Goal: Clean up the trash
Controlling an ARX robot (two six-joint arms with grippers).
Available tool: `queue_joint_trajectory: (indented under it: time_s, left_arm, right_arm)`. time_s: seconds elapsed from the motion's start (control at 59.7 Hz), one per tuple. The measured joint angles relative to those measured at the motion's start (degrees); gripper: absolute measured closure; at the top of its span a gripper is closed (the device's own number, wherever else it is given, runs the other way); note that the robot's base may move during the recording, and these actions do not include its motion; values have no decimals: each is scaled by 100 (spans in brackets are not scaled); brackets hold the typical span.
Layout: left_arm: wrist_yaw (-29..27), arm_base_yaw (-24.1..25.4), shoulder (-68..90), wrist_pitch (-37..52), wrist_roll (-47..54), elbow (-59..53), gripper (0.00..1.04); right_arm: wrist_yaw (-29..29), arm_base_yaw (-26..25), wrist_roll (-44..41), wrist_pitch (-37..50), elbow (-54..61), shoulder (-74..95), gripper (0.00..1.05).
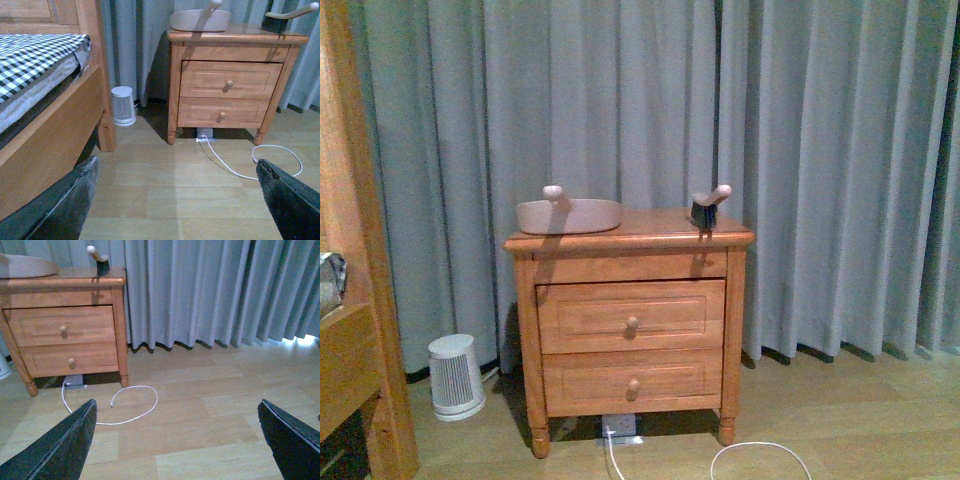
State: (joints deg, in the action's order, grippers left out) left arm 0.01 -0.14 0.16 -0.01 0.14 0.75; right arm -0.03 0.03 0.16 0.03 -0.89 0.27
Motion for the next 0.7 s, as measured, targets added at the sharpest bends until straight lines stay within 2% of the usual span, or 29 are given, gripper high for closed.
queue_joint_trajectory:
  time_s: [0.703]
  left_arm:
    - [0, 0, 0, 0, 0, 0, 8]
  right_arm:
    - [0, 0, 0, 0, 0, 0, 7]
